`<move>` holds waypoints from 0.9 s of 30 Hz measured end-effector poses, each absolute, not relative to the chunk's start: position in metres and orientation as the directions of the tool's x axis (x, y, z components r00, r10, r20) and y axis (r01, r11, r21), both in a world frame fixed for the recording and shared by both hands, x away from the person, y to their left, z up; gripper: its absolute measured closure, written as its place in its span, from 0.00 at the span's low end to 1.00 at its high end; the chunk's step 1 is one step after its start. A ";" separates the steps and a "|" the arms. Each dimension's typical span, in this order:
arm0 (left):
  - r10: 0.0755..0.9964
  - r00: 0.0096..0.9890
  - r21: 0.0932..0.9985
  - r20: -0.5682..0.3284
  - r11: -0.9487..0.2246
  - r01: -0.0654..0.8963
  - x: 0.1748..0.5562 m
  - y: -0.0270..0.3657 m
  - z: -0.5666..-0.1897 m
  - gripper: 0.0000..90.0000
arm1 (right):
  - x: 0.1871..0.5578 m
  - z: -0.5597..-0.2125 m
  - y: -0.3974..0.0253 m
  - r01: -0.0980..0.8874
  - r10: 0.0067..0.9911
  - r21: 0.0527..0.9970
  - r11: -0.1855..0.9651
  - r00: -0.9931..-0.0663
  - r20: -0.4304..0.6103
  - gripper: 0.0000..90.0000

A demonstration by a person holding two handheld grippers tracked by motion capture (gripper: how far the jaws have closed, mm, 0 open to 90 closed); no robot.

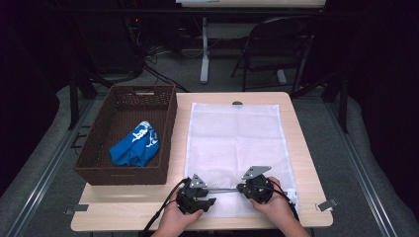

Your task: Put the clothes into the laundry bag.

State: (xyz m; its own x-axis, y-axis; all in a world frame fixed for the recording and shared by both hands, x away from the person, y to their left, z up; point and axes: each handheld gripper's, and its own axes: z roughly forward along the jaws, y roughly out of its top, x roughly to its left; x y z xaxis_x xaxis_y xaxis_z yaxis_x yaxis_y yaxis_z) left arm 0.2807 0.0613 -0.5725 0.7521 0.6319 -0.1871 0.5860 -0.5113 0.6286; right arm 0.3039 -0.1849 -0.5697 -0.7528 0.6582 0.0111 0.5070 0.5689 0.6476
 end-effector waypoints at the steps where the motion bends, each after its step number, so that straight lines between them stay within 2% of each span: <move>1: 0.633 0.752 0.627 -0.185 -0.513 0.586 0.281 0.061 -0.572 0.64 | 0.304 -0.569 -0.185 0.512 0.666 0.649 0.563 -0.746 0.011 0.97; 27: 0.637 0.751 0.634 -0.175 -0.511 0.581 0.278 0.061 -0.573 0.63 | 0.319 -0.519 -0.190 0.479 0.695 0.734 0.481 -0.719 0.014 0.98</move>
State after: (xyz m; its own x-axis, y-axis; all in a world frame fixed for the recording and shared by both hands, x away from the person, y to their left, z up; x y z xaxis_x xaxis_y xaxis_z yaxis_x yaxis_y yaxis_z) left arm 0.2785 0.0605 -0.5730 0.7509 0.6369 -0.1748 0.5809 -0.5109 0.6337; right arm 0.3188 -0.1903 -0.5186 -0.7190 0.6948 0.0135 0.4789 0.4812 0.7342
